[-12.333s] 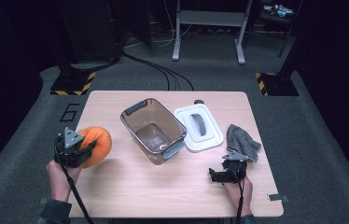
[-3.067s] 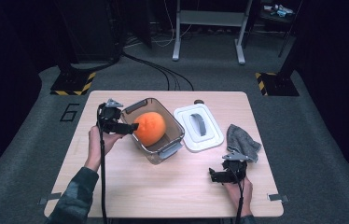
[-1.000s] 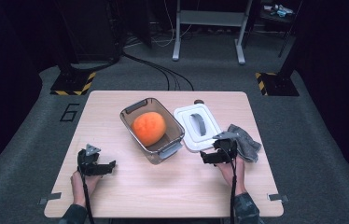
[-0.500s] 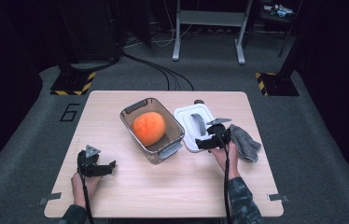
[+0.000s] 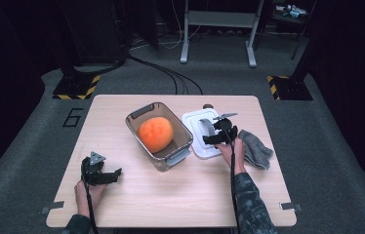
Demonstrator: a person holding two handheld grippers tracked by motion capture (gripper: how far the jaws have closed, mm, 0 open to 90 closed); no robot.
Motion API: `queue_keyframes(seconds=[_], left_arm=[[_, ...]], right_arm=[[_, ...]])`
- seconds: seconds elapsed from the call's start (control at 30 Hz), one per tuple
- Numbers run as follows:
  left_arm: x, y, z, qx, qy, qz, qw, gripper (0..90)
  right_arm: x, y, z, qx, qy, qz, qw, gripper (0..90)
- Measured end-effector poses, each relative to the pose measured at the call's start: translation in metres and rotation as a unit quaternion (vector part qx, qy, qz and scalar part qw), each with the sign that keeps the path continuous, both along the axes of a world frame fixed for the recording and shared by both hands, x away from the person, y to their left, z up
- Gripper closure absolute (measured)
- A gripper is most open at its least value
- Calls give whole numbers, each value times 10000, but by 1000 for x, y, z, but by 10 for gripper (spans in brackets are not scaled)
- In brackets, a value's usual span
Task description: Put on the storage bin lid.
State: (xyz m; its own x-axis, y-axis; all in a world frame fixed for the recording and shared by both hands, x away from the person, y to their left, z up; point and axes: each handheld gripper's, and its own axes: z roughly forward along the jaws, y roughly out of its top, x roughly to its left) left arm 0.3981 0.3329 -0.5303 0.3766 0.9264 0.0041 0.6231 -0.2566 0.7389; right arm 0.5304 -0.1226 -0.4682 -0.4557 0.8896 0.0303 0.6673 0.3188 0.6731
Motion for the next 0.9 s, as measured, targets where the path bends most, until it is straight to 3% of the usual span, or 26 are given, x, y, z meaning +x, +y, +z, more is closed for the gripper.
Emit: queue_keyframes(seconds=[0.1, 0.13, 0.17, 0.2, 0.27, 0.4, 0.47, 0.57, 0.7, 0.83, 0.9], left_arm=[[0, 0, 0, 2, 1, -3, 10000, 106], [0, 0, 0, 1, -1, -2, 10000, 106], [0, 0, 0, 1, -1, -2, 10000, 106], [0, 0, 0, 0, 0, -2, 10000, 106], [0, 0, 0, -7, 3, -8, 10000, 106], [0, 0, 0, -9, 3, -12, 10000, 107], [0, 0, 0, -12, 5, -13, 10000, 107], [0, 0, 0, -17, 11, -11, 10000, 107], [0, 0, 0, -19, 10, -16, 10000, 107], [0, 0, 0, -22, 9, -19, 10000, 107], [0, 0, 0, -20, 9, -20, 10000, 107]], right_arm=[[6, 0, -2, -1, 29, -31, 10000, 90], [10, 0, -4, 19, -88, -55, 9999, 150], [12, 0, -5, -14, -107, -59, 9999, 151], [16, 1, -7, -5, 19, -83, 10000, 165], [22, 1, -10, 73, 84, -122, 9999, 221], [33, 4, -12, -1, 129, -168, 9998, 294], [40, 3, -8, 241, 255, -151, 9993, 327], [44, 7, -3, 208, 207, -268, 9992, 349], [53, 15, -8, -53, 405, -397, 9984, 408], [56, 14, -13, -11, 513, -398, 9979, 486], [57, 12, -16, 127, 533, -418, 9976, 543]])
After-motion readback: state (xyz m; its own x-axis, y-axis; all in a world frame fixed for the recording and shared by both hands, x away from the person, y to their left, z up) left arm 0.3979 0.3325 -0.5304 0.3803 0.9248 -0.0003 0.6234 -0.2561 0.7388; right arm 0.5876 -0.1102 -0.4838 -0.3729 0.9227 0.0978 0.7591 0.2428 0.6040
